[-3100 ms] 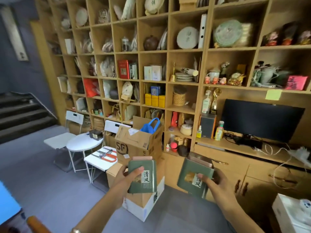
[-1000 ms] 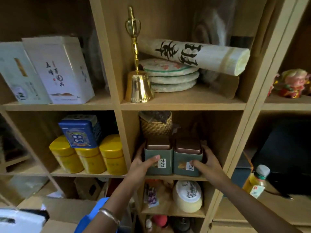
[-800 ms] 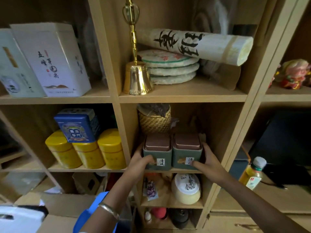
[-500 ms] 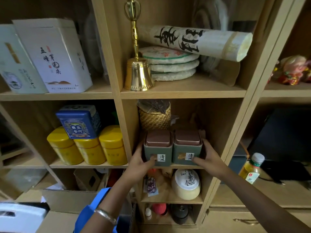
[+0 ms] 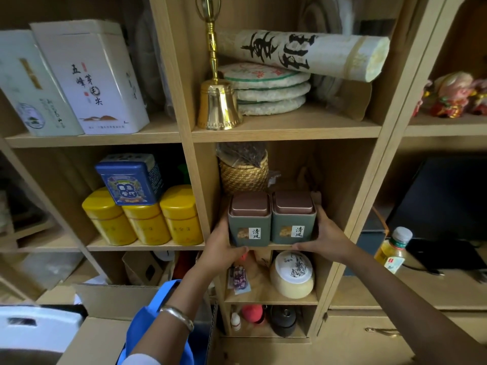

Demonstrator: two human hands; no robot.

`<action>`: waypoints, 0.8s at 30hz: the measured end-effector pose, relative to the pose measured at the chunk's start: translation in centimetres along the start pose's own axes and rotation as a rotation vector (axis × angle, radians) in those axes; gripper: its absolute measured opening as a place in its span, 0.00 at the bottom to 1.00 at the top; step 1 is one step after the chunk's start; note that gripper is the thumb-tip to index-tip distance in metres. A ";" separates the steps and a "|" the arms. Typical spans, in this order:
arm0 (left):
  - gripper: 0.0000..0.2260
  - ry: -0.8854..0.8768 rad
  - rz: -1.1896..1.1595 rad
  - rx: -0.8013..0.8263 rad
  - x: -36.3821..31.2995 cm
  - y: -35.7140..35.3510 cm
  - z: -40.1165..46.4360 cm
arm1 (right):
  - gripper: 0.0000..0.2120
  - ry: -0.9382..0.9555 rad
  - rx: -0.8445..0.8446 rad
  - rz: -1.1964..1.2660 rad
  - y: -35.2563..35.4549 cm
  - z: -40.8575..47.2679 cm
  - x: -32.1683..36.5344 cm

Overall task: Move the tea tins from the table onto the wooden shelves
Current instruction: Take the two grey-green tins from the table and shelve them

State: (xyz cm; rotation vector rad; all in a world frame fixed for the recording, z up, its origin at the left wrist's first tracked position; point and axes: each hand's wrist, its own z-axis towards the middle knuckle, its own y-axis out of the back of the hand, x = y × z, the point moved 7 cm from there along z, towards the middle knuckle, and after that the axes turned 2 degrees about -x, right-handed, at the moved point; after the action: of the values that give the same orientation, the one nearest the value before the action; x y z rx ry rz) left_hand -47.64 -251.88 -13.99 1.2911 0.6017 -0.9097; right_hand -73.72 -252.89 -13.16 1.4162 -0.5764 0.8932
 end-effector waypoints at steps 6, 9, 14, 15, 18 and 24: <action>0.42 0.012 -0.018 -0.025 0.0 0.0 0.1 | 0.51 -0.003 0.013 0.006 0.1 0.2 0.1; 0.43 0.029 -0.030 -0.031 -0.1 0.0 0.2 | 0.52 -0.008 0.020 -0.003 0.0 0.2 0.1; 0.45 0.074 -0.033 -0.029 -0.1 0.1 0.4 | 0.53 -0.001 0.003 -0.029 0.1 0.2 -0.1; 0.45 0.082 -0.037 -0.028 -0.1 0.1 0.4 | 0.52 -0.003 0.000 -0.031 0.1 0.2 -0.1; 0.44 0.087 -0.029 -0.069 -0.2 0.1 0.3 | 0.52 -0.001 -0.004 -0.028 0.0 0.3 -0.3; 0.43 0.068 -0.023 -0.086 -0.5 0.1 0.1 | 0.52 0.000 -0.002 -0.031 -0.1 0.5 -0.5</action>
State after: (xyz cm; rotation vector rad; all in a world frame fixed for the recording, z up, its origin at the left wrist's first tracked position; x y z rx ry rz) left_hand -47.83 -251.88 -13.52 1.2437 0.7033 -0.8525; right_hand -73.86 -253.41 -13.54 1.4195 -0.5543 0.8675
